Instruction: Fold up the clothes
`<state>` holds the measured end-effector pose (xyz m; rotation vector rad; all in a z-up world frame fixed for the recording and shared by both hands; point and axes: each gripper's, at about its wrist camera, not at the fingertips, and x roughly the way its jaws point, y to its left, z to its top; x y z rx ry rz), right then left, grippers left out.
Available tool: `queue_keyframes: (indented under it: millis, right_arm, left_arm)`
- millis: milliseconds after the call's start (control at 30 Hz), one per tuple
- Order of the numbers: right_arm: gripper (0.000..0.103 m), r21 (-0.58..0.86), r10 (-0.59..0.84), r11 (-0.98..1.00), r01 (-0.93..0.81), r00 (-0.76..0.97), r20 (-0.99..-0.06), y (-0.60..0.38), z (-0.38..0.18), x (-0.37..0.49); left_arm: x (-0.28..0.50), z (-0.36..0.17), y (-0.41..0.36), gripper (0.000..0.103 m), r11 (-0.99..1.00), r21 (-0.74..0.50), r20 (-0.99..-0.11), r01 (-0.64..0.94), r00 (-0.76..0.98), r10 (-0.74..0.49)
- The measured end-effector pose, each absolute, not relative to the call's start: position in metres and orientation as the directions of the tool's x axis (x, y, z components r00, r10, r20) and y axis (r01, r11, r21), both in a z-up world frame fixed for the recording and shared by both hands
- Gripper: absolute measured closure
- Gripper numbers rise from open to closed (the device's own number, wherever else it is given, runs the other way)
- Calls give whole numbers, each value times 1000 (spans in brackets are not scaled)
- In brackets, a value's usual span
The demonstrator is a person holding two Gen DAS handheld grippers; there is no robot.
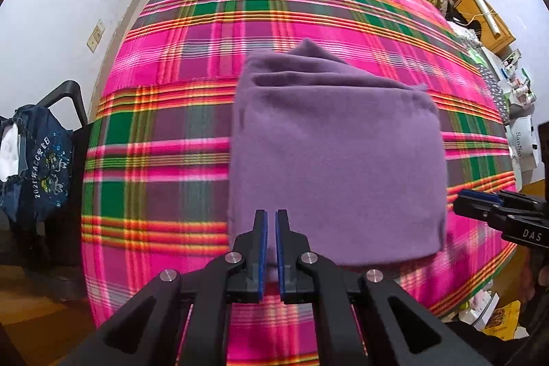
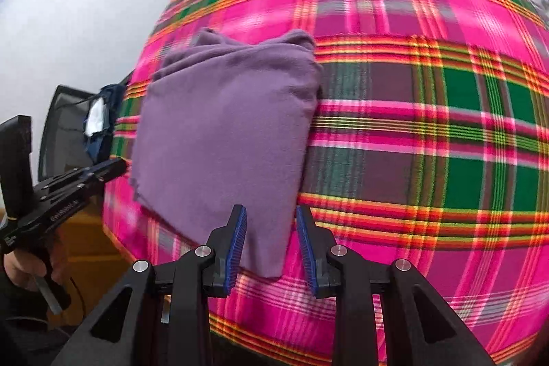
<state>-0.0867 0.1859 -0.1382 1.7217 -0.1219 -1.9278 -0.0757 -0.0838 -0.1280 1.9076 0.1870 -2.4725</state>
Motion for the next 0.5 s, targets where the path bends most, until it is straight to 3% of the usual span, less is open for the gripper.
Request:
queue_keyframes:
  millis: [500]
  right_arm:
    - [71,352,-376,-904,242,-63,-924,165,-135,-93]
  left_arm:
    - [-122,-137,-105,96,-992,-125,-961,-11,-249,124]
